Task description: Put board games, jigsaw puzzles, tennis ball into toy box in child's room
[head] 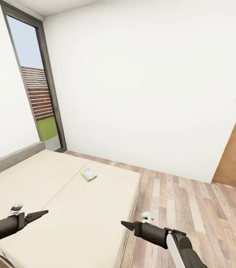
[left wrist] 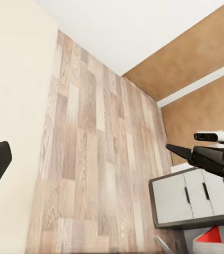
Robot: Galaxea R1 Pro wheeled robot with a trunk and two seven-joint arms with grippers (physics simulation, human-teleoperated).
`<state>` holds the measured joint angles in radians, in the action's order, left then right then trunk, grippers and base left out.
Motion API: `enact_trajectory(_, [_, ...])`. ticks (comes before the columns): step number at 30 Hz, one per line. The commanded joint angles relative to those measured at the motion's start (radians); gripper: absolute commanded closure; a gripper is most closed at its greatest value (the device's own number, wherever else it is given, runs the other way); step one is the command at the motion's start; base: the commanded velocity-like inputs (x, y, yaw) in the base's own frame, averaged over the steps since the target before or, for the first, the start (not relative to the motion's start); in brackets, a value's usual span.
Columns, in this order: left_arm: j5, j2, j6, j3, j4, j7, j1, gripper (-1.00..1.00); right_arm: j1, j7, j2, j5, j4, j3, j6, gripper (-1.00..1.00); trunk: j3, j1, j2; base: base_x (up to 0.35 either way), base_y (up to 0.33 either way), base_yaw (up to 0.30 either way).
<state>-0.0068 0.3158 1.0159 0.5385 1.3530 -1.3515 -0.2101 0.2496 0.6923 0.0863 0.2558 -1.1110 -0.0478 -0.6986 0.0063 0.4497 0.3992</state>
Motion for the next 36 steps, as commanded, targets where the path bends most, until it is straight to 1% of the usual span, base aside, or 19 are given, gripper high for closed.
enact_trajectory(1, [-0.001,0.000,0.010,0.001,0.000,-0.005,0.000,-1.00,0.001,0.003,0.001,0.002,0.000,-0.003,-0.007,-1.00,0.000,0.000,0.001,-0.053,0.062,-0.279])
enact_trajectory(6, [-0.001,0.000,0.011,0.001,0.000,-0.005,0.000,-1.00,0.000,0.003,0.001,0.002,0.000,-0.003,-0.006,-1.00,-0.001,0.000,0.001,-0.075,0.106,-0.279])
enact_trajectory(14, [-0.001,0.000,0.011,0.001,0.000,-0.005,0.000,-1.00,0.000,0.003,0.001,0.003,0.000,-0.003,-0.006,-1.00,-0.001,0.000,0.001,-0.068,0.194,-0.280])
enact_trajectory(25, [-0.001,0.000,0.011,0.001,0.000,-0.005,0.000,-1.00,0.001,0.003,0.001,0.003,0.000,-0.003,-0.006,-1.00,-0.001,0.000,0.001,-0.012,0.084,-0.280])
enact_trajectory(36, [-0.001,0.000,0.011,0.001,0.000,-0.005,0.000,-1.00,0.000,0.003,0.001,0.003,0.000,-0.003,-0.006,-1.00,-0.001,0.000,0.001,-0.001,0.231,-0.280])
